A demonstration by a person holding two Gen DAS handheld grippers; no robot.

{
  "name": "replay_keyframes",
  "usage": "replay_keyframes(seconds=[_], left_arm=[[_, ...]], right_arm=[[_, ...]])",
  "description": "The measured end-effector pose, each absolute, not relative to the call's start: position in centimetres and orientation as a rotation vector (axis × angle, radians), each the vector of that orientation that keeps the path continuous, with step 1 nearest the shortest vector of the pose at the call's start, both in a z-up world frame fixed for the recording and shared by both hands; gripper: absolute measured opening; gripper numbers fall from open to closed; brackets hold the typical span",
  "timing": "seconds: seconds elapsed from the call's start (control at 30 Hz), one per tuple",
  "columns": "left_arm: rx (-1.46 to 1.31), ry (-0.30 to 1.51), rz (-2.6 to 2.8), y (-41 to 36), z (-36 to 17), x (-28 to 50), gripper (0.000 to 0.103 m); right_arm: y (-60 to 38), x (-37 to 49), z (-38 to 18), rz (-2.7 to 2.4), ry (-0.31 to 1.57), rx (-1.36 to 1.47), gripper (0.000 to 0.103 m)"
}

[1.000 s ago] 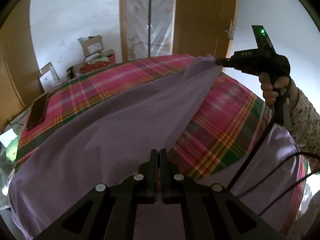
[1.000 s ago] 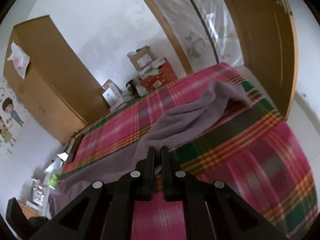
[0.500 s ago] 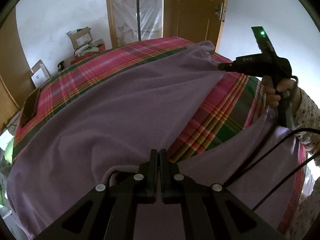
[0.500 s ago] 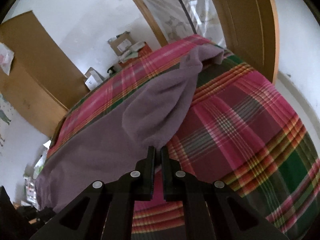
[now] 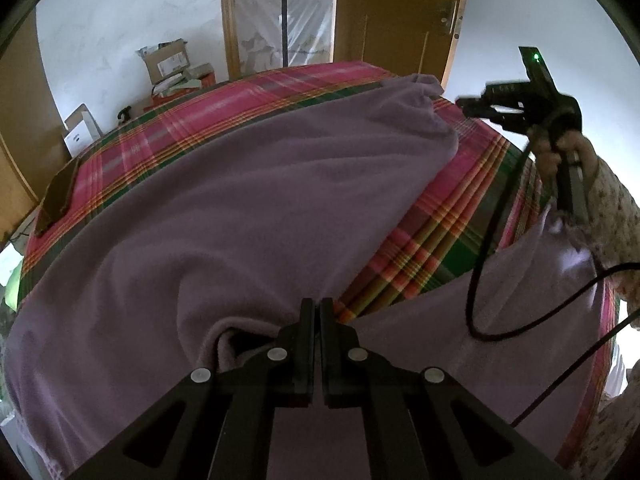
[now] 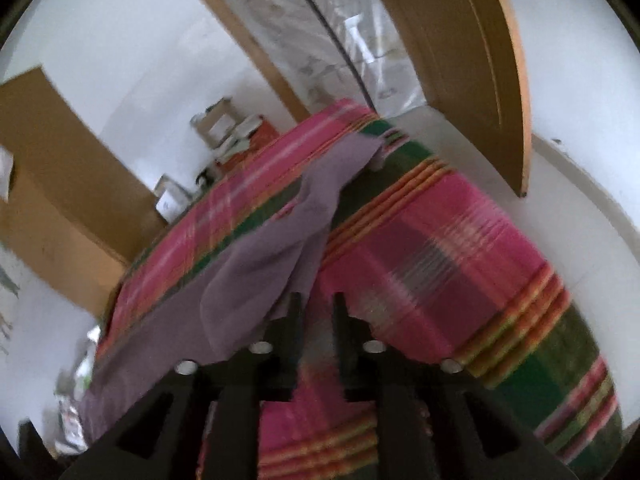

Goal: Fold clothes

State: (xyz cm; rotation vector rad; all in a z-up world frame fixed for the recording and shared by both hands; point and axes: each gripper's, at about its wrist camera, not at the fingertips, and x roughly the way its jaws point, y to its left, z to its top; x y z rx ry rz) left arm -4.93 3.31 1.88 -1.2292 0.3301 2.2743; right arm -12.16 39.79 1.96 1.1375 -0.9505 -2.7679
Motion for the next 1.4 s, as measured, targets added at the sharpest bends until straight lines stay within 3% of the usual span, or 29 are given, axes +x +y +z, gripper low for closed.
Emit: replay_keyframes(seconds=[0.1,0.33,0.37,0.43,0.67,0.9,1.1,1.4], left_arm=[[-1.243,0.326,2.279,3.4,1.7,-5.1,0.003],[-1.254,0.340,2.280,3.9,1.6,-5.3,0.003],[-1.259,0.335,2.280,3.9,1.5,-5.4,0.003],[-1.265,0.326,2.282,4.0,1.4,-5.5,0.003],[-1.278,0.315,2.285,4.2,1.1,-5.7,0.003],[-1.290,0.294,2.285,4.1,0.9,-5.7,0.003],[-1.289,0.289,2.285,4.0,0.9,-5.8,0.003],[-1.287,0.273,2.290,4.0,0.9,-5.8,0.003]], right_arm=[[41.6,-13.4,1.6,-2.700,-1.103,1.100,0.035],[42.7,-16.5,1.7,-2.686,-1.115,1.087,0.035],[42.7,-16.8,1.9,-2.698,-1.097,1.079,0.032],[42.4,-17.3,2.5,-2.732,-1.037,1.074,0.005],[40.1,-21.5,4.2,-2.775,-0.860,1.049,0.005],[37.6,-27.0,4.2,-2.717,-0.706,1.148,0.008],[36.8,-28.1,3.5,-2.725,-0.516,1.273,0.023],[43.9,-24.2,4.4,-2.888,-0.864,1.071,0.025]])
